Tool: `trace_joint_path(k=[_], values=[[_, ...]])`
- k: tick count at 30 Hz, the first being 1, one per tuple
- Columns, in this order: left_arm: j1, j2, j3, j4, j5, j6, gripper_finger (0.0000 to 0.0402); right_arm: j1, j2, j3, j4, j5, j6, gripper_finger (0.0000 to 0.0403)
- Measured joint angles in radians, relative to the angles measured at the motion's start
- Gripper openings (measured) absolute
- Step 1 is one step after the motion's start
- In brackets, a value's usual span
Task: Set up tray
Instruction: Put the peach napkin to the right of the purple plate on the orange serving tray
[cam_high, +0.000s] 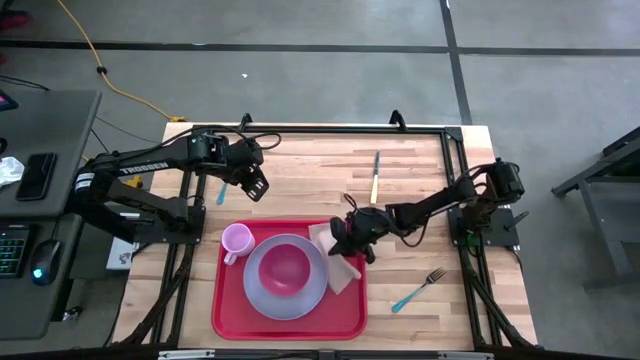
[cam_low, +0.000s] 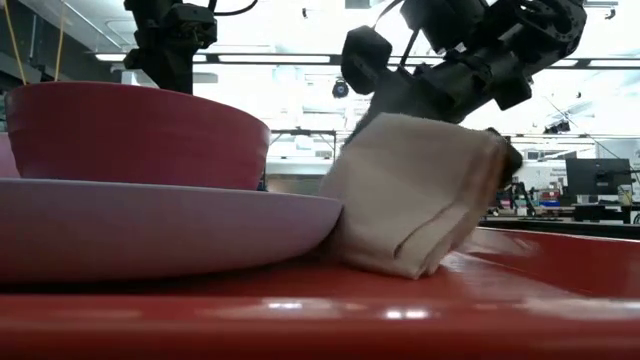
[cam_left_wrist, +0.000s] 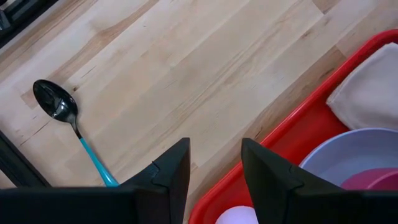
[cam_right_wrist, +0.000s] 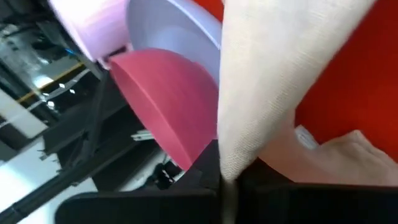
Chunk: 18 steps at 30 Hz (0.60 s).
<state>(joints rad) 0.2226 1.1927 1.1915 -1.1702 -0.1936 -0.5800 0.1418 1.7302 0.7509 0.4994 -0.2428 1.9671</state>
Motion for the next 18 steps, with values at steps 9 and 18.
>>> trace_joint_path(k=[9,18], values=[[0.000,0.000,0.000,0.000,0.000,0.000,0.0175,0.007,0.000,0.000,-0.212,-0.108,-0.066,0.0000],[0.000,0.000,0.000,0.001,0.001,0.000,0.0175,0.028,0.000,0.000,-0.286,-0.160,-0.093,0.0000]])
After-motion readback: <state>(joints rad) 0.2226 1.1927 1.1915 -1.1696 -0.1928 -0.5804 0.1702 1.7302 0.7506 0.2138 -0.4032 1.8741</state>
